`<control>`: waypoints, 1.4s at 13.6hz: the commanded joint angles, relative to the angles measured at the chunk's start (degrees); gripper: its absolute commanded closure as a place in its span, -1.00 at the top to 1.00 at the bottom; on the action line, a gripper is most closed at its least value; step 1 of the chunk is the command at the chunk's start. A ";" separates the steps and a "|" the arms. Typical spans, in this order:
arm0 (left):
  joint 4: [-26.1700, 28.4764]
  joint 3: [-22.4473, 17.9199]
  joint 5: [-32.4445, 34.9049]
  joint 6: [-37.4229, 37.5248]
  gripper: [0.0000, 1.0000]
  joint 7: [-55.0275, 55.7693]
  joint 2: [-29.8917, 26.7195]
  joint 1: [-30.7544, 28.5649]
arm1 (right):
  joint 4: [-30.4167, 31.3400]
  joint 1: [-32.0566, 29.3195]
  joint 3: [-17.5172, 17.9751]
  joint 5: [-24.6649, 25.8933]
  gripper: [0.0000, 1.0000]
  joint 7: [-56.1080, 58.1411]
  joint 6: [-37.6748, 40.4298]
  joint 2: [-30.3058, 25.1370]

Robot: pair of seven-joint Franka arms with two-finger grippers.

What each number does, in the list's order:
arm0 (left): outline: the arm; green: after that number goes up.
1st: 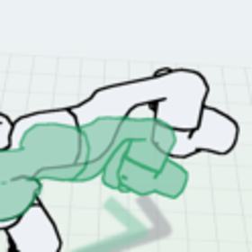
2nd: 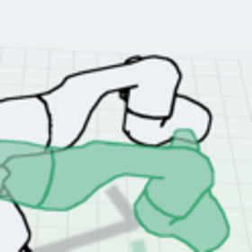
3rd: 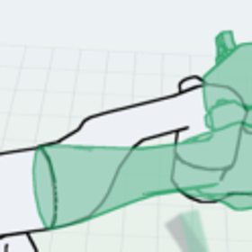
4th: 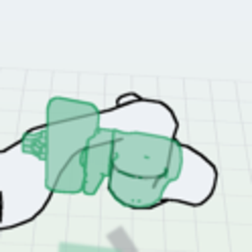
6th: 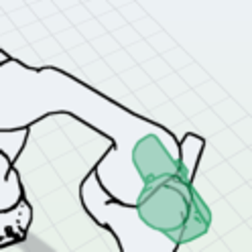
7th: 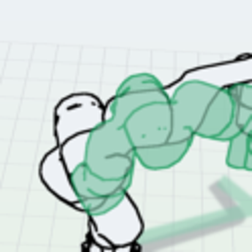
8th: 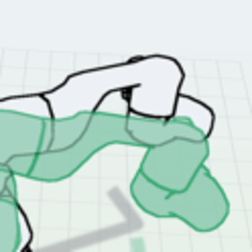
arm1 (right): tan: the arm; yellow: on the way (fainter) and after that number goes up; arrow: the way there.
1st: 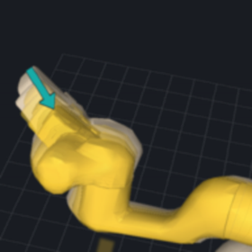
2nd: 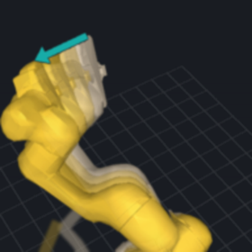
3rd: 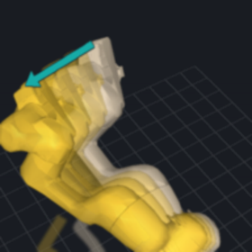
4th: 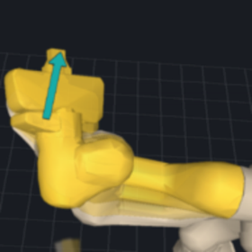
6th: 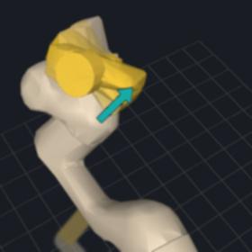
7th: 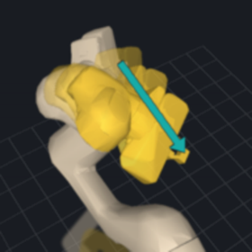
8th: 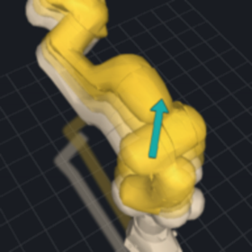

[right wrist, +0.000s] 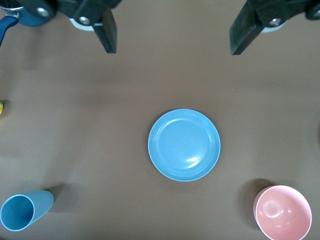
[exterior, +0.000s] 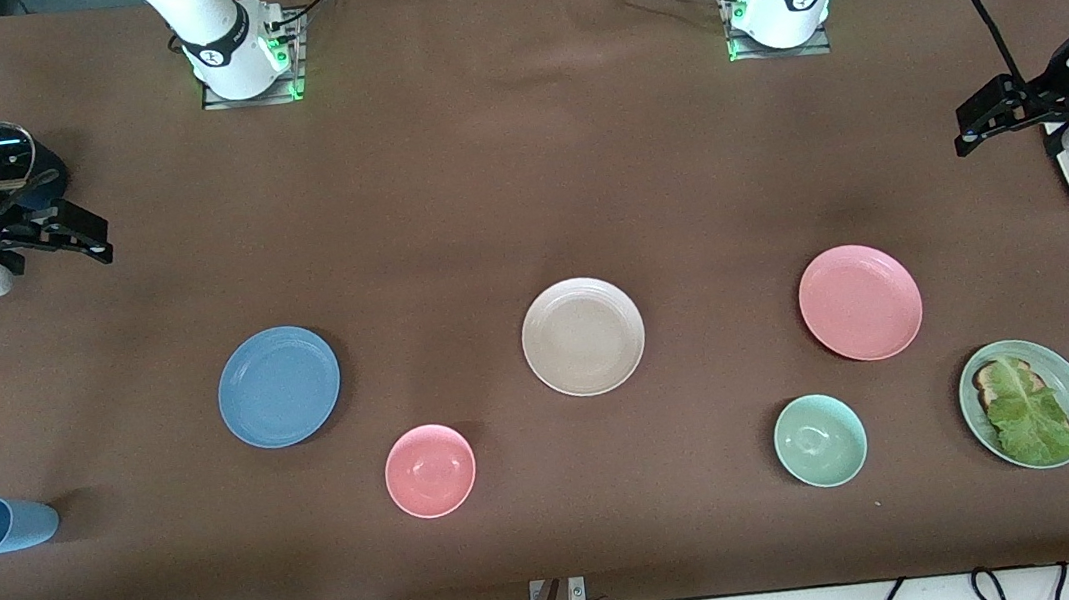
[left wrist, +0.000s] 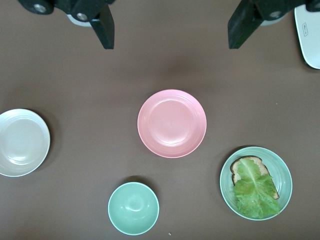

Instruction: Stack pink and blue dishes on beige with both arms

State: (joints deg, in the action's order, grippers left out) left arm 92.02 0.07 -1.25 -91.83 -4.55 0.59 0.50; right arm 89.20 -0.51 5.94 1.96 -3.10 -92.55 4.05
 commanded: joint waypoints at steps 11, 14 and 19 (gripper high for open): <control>-0.88 0.37 0.98 1.83 1.00 0.15 0.02 -0.23 | -1.13 -0.02 0.13 0.41 1.00 -1.38 1.24 0.43; -0.97 0.28 0.89 2.01 1.00 0.06 0.02 -0.23 | -1.13 -0.11 0.04 0.41 1.00 -1.47 1.15 0.52; -0.97 0.28 0.89 2.01 1.00 0.06 0.02 -0.23 | -1.13 -0.02 0.13 0.41 1.00 -1.47 1.23 0.43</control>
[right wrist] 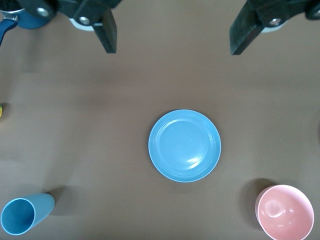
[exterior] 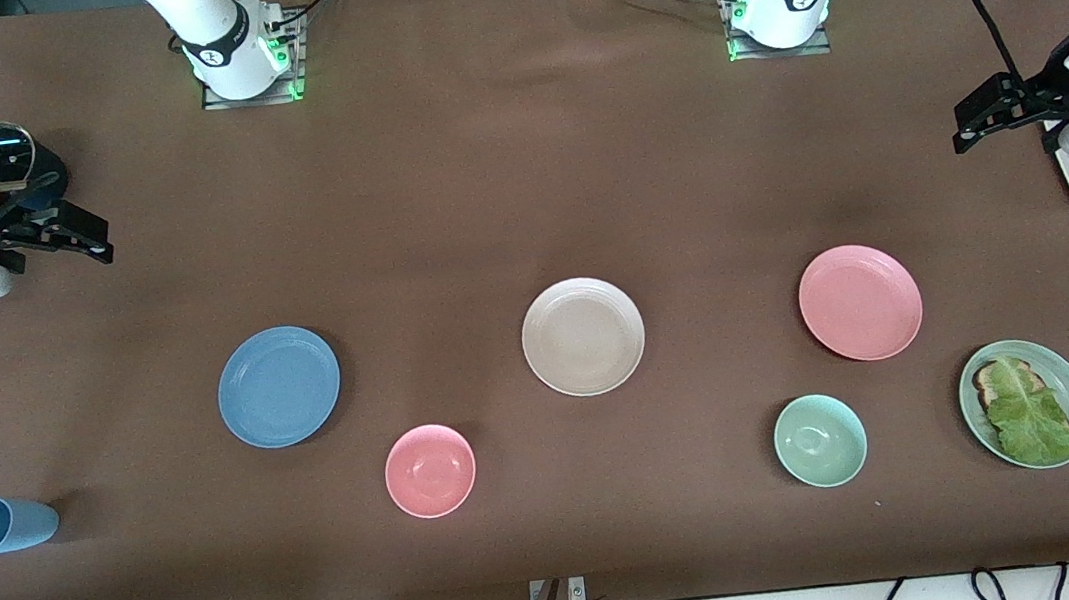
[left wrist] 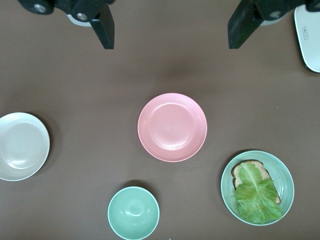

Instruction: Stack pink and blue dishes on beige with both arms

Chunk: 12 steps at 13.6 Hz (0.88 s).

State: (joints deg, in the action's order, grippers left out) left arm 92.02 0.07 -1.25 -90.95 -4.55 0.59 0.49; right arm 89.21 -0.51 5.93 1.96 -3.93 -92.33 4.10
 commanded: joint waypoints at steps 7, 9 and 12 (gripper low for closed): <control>-0.97 0.28 0.89 1.12 1.00 0.06 0.02 -0.23 | -1.14 -0.01 0.13 0.32 1.00 -0.81 0.93 0.38; -0.88 0.36 0.89 1.21 1.00 0.06 0.02 -0.23 | -1.14 -0.01 0.13 -0.37 1.00 -0.90 0.93 0.38; -0.97 0.36 0.89 1.12 1.00 0.06 0.02 -0.23 | -1.14 -0.01 0.13 -0.38 1.00 -0.82 0.93 0.38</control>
